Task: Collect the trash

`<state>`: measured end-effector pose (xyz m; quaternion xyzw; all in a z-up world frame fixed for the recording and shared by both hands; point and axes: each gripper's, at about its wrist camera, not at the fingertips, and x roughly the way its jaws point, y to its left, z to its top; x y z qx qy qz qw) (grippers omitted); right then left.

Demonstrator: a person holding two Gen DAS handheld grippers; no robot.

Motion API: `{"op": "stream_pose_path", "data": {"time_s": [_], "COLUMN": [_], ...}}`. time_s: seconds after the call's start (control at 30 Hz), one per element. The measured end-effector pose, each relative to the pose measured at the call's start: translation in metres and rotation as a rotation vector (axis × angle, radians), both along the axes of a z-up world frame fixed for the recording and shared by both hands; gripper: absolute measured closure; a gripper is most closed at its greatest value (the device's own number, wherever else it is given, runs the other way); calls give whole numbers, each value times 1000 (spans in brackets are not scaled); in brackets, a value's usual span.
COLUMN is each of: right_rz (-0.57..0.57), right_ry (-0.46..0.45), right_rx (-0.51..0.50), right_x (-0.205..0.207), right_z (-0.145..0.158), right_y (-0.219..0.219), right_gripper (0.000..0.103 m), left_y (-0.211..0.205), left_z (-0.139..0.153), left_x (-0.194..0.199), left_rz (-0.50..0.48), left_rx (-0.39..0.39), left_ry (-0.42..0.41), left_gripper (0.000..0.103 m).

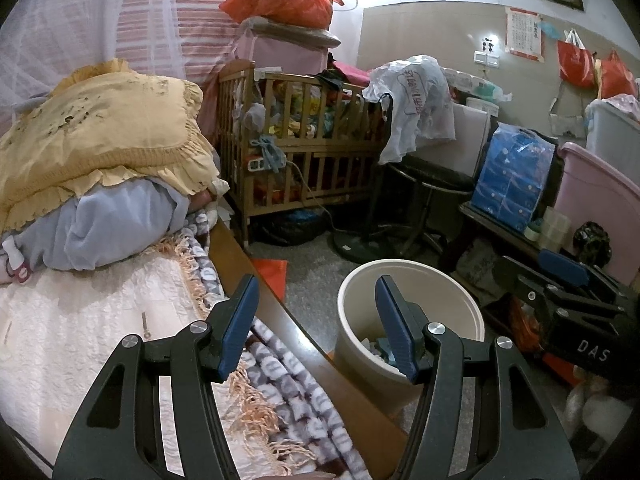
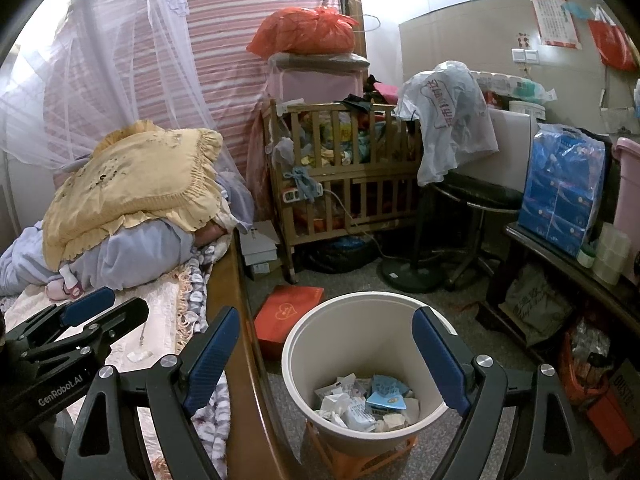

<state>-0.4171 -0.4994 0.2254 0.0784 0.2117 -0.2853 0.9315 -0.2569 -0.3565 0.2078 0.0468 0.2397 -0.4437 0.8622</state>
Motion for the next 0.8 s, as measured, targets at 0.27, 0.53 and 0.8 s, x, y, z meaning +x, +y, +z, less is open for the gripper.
{"op": "stream_pose_path", "data": {"time_s": [0.27, 0.53, 0.8], "right_rz": [0, 0, 11], "right_ry": [1, 7, 17], "right_rx": [1, 4, 9], "right_x": [1, -2, -3], "right_z": [0, -2, -12], "right_y": [-2, 0, 6], "right_gripper": [17, 17, 17], "left_y": [-1, -2, 7], "left_z": [-1, -5, -12], "left_x": [-1, -3, 1], "left_rz": [0, -2, 12], "left_rx": [0, 5, 9], "left_ry": [5, 7, 29], "left_gripper": [44, 44, 44]}}
